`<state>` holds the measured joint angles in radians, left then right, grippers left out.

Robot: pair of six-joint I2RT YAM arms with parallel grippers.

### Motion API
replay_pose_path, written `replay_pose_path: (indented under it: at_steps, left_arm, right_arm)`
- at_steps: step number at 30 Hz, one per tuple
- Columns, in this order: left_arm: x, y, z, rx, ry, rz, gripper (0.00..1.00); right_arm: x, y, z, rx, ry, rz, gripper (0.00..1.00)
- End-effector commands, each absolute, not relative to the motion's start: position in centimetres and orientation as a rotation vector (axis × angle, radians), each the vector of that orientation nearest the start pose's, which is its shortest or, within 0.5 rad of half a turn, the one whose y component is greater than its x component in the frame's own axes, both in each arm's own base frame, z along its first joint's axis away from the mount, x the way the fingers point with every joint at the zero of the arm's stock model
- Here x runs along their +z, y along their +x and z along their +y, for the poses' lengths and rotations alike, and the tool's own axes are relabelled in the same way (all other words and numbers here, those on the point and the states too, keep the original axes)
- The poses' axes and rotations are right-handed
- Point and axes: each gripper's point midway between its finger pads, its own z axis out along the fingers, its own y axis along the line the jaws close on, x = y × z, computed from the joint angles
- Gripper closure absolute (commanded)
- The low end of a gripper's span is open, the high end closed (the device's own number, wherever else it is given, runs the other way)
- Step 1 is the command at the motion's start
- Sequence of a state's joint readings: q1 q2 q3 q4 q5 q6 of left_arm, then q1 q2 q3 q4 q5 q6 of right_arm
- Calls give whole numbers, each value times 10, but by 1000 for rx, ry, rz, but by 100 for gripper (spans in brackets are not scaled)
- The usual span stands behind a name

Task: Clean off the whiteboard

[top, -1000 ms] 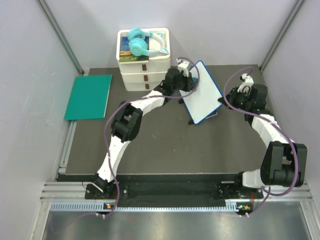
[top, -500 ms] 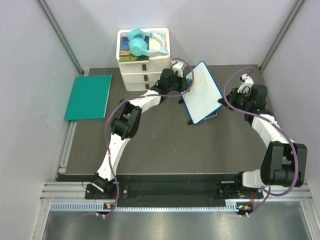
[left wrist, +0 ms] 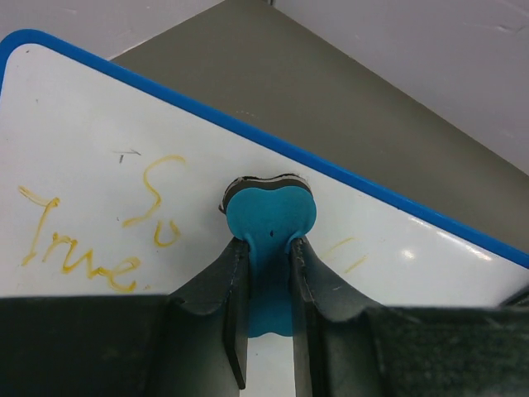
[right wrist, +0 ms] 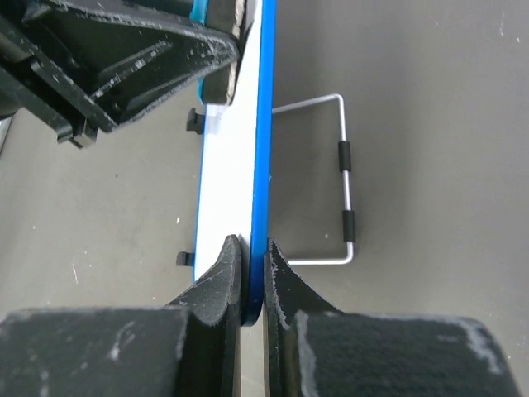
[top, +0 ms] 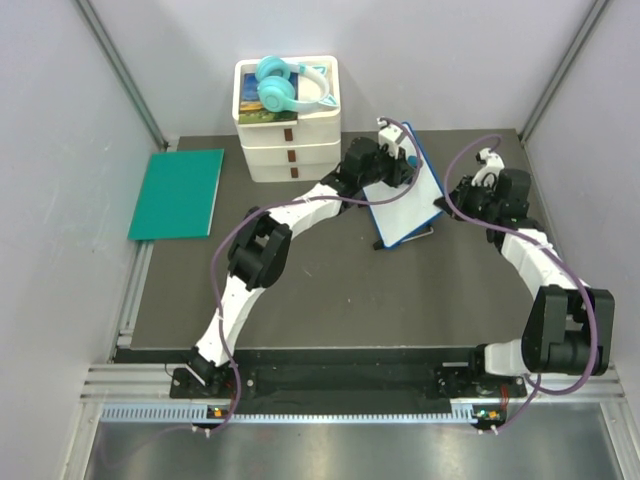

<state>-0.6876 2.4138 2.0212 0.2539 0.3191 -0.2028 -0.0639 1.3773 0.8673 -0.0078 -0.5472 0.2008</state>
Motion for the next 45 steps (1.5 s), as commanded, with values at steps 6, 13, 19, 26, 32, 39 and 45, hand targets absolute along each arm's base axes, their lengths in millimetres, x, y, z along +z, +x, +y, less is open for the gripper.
replay_pose_path:
  at_steps: [6,13,19,26,32,39,45]
  left_arm:
    - [203,475,-481,-889,718,1668,100]
    - [206,476,-469,-851,693,1685,100]
    - [207,483,-452,-809,644,1701,100]
    - [197,497,-444,-764,594,1718,100]
    - [181,511,-447,-841,560,1711,100]
    - [181,549,-434,-769,423,1621,100]
    - [185,573,-434,-789,440,1543,100]
  right_arm:
    - [113,301,141,793,-292,2349,100]
    - [122,278,129,734,-189,2411,100]
    - [125,263,127,738,-170,2464,100]
    - [126,256,129,762,-196,2475,100]
    - [121,259,128,750,-204,2493,100]
    - [122,273,130,749,-214,2497,100]
    - [121,276,133,774,-246,2504,100]
